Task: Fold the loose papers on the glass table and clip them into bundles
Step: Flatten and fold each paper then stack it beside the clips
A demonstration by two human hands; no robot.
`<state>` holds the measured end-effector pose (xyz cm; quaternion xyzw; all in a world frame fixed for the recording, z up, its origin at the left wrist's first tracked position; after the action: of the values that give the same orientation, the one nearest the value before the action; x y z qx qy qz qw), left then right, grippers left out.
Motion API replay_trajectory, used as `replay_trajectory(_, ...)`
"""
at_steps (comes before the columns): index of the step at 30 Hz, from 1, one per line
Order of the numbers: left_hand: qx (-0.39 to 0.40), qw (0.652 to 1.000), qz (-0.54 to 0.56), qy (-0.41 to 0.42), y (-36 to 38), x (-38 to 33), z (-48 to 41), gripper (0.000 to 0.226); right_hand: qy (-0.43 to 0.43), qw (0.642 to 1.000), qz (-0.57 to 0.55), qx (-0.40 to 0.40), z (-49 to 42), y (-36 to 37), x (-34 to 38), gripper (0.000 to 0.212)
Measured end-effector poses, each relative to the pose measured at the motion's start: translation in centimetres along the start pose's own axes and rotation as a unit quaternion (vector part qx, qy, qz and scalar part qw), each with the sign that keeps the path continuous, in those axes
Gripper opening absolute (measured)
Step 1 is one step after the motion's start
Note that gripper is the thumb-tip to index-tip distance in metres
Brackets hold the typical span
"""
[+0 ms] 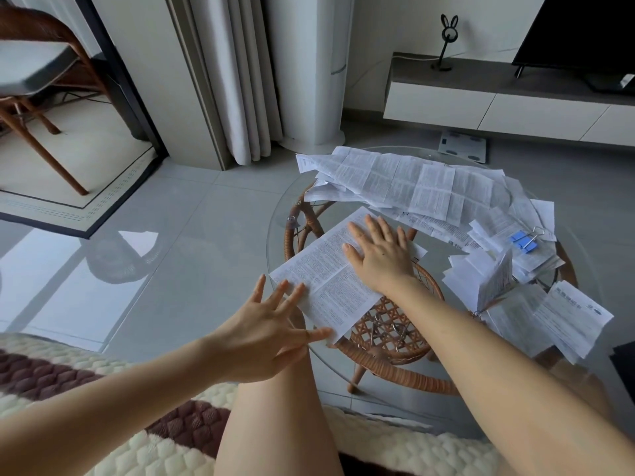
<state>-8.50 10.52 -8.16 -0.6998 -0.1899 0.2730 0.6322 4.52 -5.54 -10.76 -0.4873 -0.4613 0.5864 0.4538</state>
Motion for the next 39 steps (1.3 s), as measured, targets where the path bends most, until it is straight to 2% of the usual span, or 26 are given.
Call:
replay_trajectory(4, 0.029, 0.999, 0.036, -0.003, 0.2, -0.4, 0.1, 0.041, 0.001, 1.000, 0.000, 0.002, -0.1, 0.1, 0.1, 0.059)
replay_trajectory(7, -0.051, 0.993, 0.101, -0.016, -1.7, 2.5, 0.2, 0.037, -0.003, 1.000, 0.004, 0.002, -0.1, 0.1, 0.2, 0.059)
replay_trajectory(9, -0.095, 0.993, 0.071, -0.016, -2.3, 4.5, 0.0, 0.040, -0.003, 1.000, 0.004, 0.005, 0.0, 0.1, 0.1, 0.059)
replay_trajectory(14, -0.139, 0.983, -0.033, 0.115, -3.1, 3.1, -2.3, 0.039, -0.008, 1.000, -0.002, 0.014, 0.2, 0.0, 0.2, 0.058)
replay_trajectory(18, -0.098, 0.960, -0.144, 0.219, -2.7, 1.5, -2.9, 0.031, -0.010, 1.000, -0.001, 0.015, 0.3, -0.1, 0.2, 0.058)
replay_trajectory(22, -0.032, 0.950, -0.169, 0.262, -1.8, 2.1, -3.0, 0.034, -0.009, 1.000, -0.004, 0.016, 0.3, -0.2, 0.2, 0.057)
replay_trajectory(28, 0.031, 0.962, -0.151, 0.227, -1.8, 2.9, -4.7, 0.055, -0.009, 1.000, -0.005, 0.020, 0.5, -0.2, 0.2, 0.057)
replay_trajectory(36, 0.076, 0.951, -0.184, 0.237, -1.6, 3.6, -4.8, 0.058, -0.009, 1.000, -0.008, 0.018, 0.3, -0.2, 0.4, 0.058)
replay_trajectory(39, 0.066, 0.942, -0.196, 0.264, -1.3, 3.4, -5.0, 0.046, -0.010, 1.000, -0.009, 0.016, 0.3, -0.3, 0.4, 0.058)
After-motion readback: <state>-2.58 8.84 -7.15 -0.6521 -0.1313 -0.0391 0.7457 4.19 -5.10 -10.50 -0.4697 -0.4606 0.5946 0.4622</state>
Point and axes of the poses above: each hand's wrist, its own z-axis away from the middle knuckle, its own y-axis out of the palm, x = y × z, the point moved 10 cm from there along -z, towards the middle knuckle, and after that the axes turned 11 degrees about z, right-handed, at the moved point
